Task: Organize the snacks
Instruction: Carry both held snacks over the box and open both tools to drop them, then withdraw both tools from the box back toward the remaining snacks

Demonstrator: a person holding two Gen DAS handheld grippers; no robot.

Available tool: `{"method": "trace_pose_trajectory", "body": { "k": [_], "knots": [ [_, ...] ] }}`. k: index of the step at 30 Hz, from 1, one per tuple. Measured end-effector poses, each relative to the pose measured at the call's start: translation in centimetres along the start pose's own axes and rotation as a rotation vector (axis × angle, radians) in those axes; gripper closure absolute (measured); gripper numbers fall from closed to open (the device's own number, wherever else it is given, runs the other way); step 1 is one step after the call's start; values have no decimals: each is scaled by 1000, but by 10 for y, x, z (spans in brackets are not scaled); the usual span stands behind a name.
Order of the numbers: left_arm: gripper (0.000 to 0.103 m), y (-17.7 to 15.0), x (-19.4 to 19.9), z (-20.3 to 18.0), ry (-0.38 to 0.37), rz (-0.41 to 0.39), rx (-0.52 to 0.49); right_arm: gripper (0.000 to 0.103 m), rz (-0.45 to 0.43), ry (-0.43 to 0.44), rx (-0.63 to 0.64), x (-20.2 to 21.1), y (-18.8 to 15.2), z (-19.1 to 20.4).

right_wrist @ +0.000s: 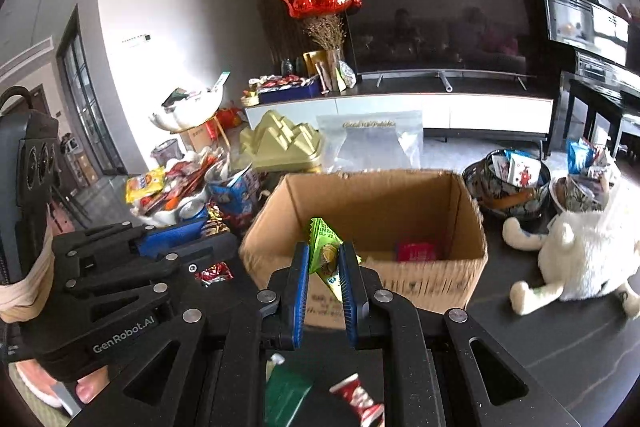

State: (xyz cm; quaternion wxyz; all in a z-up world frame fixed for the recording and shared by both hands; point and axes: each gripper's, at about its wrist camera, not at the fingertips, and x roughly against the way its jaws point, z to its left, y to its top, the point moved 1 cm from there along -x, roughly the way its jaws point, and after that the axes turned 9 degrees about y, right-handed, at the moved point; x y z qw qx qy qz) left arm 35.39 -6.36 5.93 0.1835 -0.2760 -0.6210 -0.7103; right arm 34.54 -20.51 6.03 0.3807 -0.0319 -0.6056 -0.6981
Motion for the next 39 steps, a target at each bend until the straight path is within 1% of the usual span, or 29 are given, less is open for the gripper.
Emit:
{"method": "trace_pose_trajectory", "body": {
  "k": [6, 10, 11, 12, 13, 14, 15, 16, 17, 19, 22, 24, 25, 26, 29, 30, 31, 32, 34, 36, 38, 39],
  "knots": [
    [79, 14, -24, -1, -2, 7, -7, 86, -1, -10, 2, -19, 14, -17],
    [79, 23, -47, -1, 3, 29, 2, 86, -1, -15, -14, -34, 18, -28],
    [77, 25, -52, -1, 5, 37, 7, 86, 1, -16, -20, -38, 20, -31],
    [69, 26, -55, 0, 13, 42, 9, 86, 0, -21, -26, -41, 20, -34],
    [64, 26, -56, 1, 25, 40, 10, 83, 1, -28, -34, -43, 21, -37],
    [60, 25, -54, 2, 42, 24, 8, 78, 5, -34, -42, -45, 20, -40],
    [57, 24, -52, 1, 61, 14, -1, 77, 6, -40, -47, -46, 19, -41],
    [55, 22, -50, 0, 77, 11, -8, 72, 4, -48, -48, -45, 18, -43],
    [51, 20, -45, 0, 85, 6, -7, 67, 4, -58, -42, -43, 15, -42],
    [47, 16, -38, 1, 76, -2, 1, 64, -1, -80, -31, -39, 11, -40],
    [39, 8, -21, 0, 83, -23, 4, 63, 1, -88, -21, -27, 4, -33],
    [36, 2, -9, -1, 89, -44, 5, 57, -5, -96, -23, -19, -1, -30],
    [35, -2, -1, -2, 96, -57, 5, 53, -12, -98, -25, -13, -4, -28],
    [32, -5, 6, -3, 104, -62, 7, 51, -13, -100, -27, -9, -7, -26],
    [30, -15, 21, -5, 112, -72, 16, 50, -15, -102, -24, 5, -17, -20],
    [30, -17, 24, -6, 114, -75, 17, 48, -19, -100, -26, 8, -19, -19],
    [29, -22, 30, -7, 124, -81, 15, 44, -22, -101, -28, 13, -22, -18],
    [27, -25, 35, -9, 131, -86, 11, 42, -23, -108, -31, 18, -25, -18],
    [23, -34, 43, -13, 147, -91, 1, 42, -29, -110, -31, 26, -30, -15],
    [22, -42, 49, -16, 146, -92, -1, 41, -30, -122, -38, 35, -37, -13],
    [21, -48, 52, -18, 141, -85, 2, 35, -35, -126, -53, 41, -43, -13],
    [20, -52, 54, -20, 131, -82, 3, 34, -34, -131, -59, 44, -48, -12]
  ]
}}
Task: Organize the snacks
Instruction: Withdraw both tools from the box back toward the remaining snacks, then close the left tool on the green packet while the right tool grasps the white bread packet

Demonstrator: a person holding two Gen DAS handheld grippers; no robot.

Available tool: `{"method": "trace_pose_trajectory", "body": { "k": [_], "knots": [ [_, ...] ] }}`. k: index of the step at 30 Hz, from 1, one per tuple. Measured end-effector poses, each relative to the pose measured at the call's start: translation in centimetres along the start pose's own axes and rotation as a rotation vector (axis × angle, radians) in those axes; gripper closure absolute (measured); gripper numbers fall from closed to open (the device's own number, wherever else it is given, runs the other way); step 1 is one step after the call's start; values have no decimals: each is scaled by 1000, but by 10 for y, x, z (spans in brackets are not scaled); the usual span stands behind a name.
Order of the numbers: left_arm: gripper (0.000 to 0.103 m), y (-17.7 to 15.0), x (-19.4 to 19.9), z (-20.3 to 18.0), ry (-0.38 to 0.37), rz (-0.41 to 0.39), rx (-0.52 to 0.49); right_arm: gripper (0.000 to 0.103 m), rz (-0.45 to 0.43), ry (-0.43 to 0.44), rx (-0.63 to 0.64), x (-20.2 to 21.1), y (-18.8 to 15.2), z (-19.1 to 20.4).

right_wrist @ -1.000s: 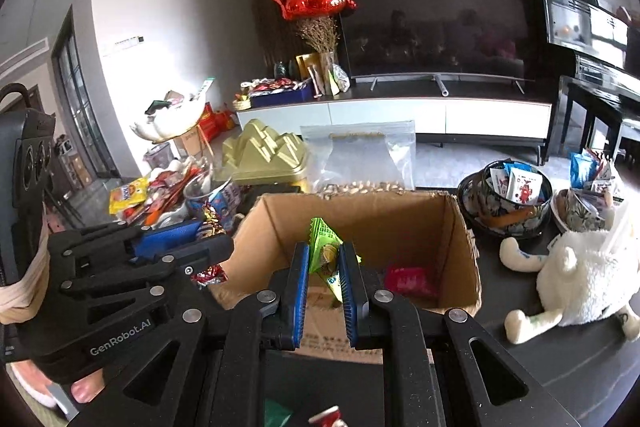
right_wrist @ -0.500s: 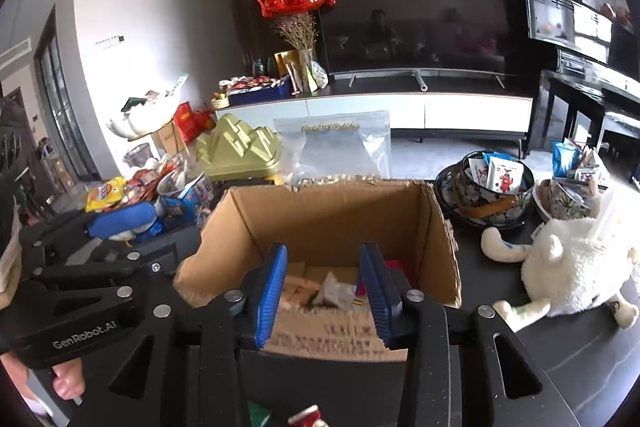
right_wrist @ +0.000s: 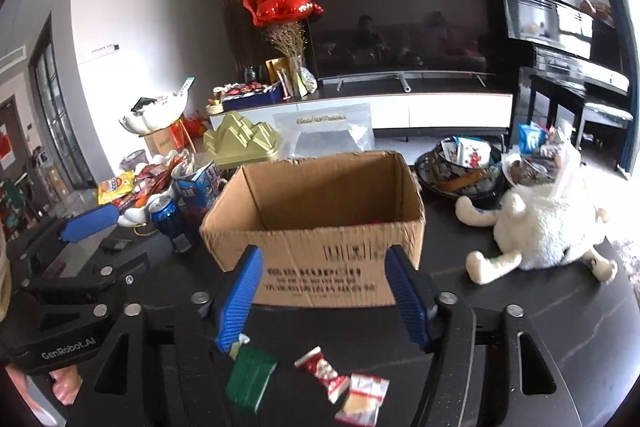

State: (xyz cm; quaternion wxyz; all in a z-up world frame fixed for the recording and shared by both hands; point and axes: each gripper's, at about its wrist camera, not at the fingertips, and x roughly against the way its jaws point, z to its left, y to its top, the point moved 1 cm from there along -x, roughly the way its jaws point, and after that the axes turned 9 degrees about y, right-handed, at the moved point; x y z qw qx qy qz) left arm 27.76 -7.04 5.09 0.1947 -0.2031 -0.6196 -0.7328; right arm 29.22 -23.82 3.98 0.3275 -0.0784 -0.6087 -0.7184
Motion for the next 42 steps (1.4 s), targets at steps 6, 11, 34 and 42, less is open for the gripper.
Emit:
{"method": "trace_pose_trajectory", "body": {
  "k": [6, 11, 34, 42],
  "knots": [
    [20, -27, 1, -7, 7, 33, 0, 34, 17, -13, -33, 6, -33, -4],
    [20, -52, -5, -12, 19, 79, 5, 34, 65, -58, -20, 2, -60, -9],
    [20, -125, -73, -27, -41, 282, 9, 34, 341, -55, -145, -58, -123, -37],
    [20, -138, -85, -39, -63, 326, -26, 35, 386, -78, -183, -70, -135, -46]
  ]
}}
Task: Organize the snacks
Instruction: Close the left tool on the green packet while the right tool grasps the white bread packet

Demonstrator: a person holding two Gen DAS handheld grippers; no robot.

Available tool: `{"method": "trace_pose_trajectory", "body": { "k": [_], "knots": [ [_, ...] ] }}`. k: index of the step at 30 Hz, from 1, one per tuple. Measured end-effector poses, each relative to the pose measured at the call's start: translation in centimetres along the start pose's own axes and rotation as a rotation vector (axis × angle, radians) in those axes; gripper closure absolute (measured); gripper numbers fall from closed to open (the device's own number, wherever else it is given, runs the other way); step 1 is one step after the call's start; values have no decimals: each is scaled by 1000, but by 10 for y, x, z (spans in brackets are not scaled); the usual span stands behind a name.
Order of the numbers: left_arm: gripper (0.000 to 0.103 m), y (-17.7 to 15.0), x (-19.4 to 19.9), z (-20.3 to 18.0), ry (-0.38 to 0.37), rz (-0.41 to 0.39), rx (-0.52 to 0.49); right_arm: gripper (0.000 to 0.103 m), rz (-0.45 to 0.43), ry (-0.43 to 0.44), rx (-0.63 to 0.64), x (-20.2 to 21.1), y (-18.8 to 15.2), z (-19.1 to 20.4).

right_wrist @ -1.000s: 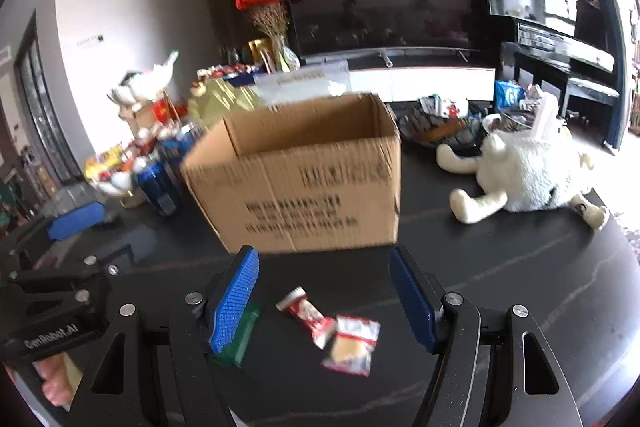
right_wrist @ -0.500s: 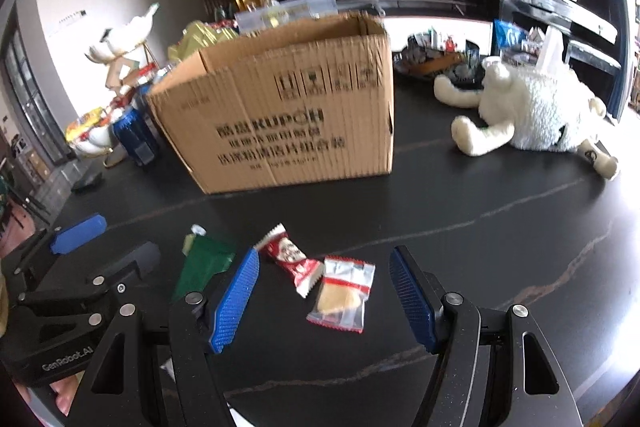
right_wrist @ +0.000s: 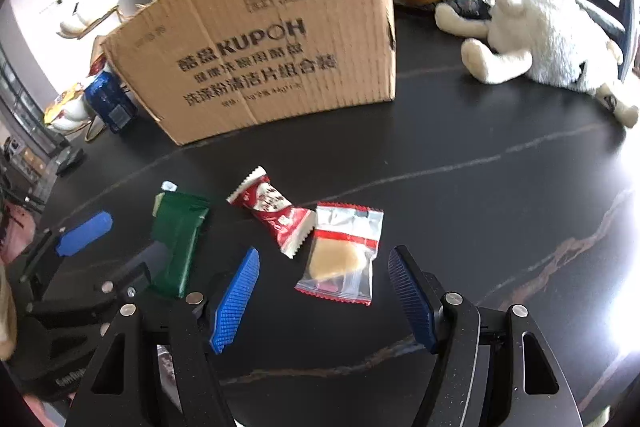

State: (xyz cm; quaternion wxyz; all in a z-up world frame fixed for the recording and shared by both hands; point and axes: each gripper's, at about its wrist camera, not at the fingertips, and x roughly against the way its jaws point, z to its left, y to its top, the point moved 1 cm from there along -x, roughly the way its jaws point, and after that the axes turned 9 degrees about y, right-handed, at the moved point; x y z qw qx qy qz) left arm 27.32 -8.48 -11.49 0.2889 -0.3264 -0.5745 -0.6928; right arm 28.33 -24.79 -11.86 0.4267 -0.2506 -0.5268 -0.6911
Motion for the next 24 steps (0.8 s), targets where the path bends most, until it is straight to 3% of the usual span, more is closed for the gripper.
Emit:
{"method": "trace_pose_trajectory", "body": {
  "k": [14, 16, 19, 21, 24],
  "knots": [
    [21, -6, -18, -3, 1, 39, -12, 41, 13, -70, 9, -12, -1, -6],
    [26, -7, -20, -3, 0, 44, -11, 46, 11, -90, 34, -13, -1, -4],
    [43, -9, -23, -2, -2, 54, 2, 61, 6, -121, 71, -14, -3, 1],
    [55, -10, -26, 0, -8, 60, 13, 61, 4, -120, 78, -14, -3, 2],
    [58, -11, -28, 2, -19, 69, 25, 62, -1, -120, 73, -13, -4, 2]
  ]
}}
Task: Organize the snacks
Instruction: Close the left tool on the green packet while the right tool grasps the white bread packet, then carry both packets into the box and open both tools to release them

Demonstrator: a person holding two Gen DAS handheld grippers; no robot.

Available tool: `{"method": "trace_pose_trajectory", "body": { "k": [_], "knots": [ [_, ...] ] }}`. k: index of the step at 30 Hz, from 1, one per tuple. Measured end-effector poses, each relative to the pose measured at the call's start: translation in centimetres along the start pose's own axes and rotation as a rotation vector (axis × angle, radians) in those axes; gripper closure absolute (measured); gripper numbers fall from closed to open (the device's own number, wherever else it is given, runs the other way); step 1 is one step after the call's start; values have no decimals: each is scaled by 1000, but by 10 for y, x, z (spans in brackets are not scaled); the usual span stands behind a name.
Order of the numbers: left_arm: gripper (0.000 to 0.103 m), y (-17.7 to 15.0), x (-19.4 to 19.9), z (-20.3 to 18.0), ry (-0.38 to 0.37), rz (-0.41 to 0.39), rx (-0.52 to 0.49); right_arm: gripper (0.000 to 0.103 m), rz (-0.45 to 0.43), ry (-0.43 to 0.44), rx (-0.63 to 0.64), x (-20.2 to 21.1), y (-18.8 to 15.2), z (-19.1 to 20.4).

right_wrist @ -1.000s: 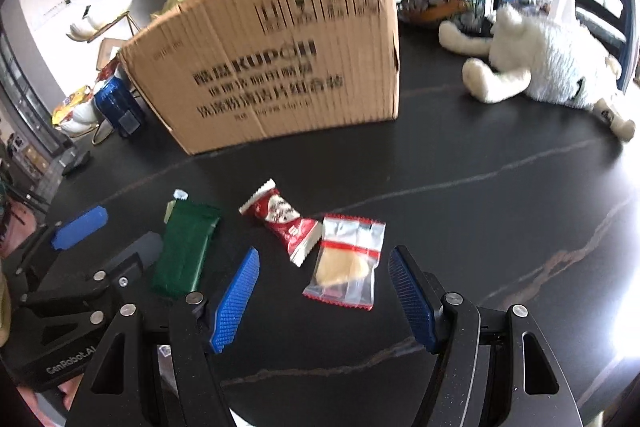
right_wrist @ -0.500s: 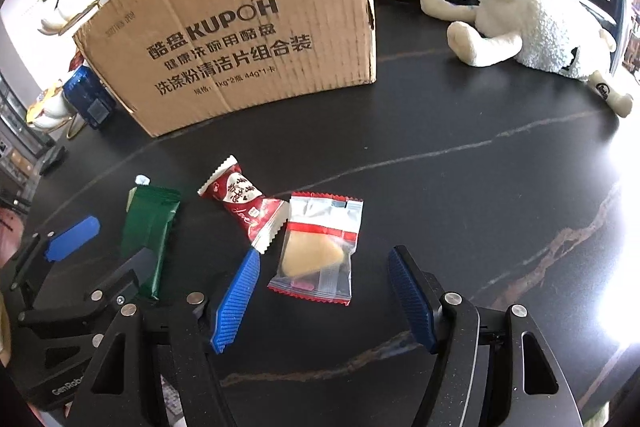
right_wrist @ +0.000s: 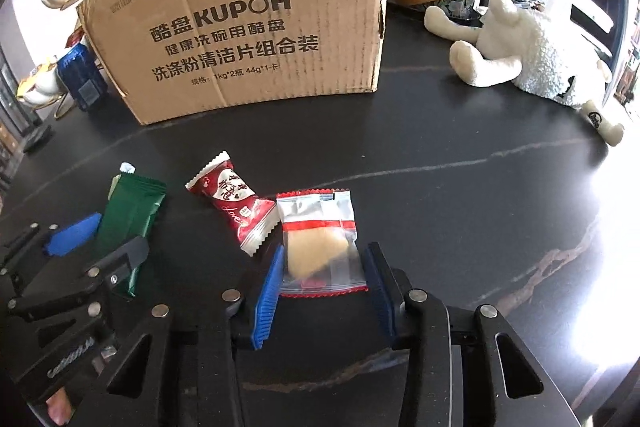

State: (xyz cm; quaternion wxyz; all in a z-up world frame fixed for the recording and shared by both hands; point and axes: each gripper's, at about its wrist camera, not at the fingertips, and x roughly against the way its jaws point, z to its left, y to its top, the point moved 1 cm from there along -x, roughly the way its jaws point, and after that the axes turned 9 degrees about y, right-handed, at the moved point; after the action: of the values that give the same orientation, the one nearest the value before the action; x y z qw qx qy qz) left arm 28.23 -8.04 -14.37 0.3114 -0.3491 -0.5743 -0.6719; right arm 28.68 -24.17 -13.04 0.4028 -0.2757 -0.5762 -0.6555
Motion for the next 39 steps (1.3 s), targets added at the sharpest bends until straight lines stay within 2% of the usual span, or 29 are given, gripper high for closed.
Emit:
{"method": "trace_pose_trajectory", "body": {
  "k": [10, 15, 21, 25, 33, 39],
  "knots": [
    [59, 2, 15, -3, -9, -43, -2, 63, -50, -1, -17, 10, 3, -5],
    [59, 3, 24, -1, -13, -60, 2, 63, -86, 7, 25, 20, 4, 4],
    [59, 5, 36, 1, -2, -84, 3, 63, -111, 64, 54, 31, 6, 16],
    [59, 10, 49, 3, 2, -119, 2, 63, -139, 105, 75, 44, 9, 23],
    [59, 27, 82, 13, 16, -221, -1, 63, -255, 118, 123, 81, 23, 37],
    [59, 47, 97, 22, 7, -295, -54, 63, -312, 137, 154, 95, 42, 51]
  ]
}}
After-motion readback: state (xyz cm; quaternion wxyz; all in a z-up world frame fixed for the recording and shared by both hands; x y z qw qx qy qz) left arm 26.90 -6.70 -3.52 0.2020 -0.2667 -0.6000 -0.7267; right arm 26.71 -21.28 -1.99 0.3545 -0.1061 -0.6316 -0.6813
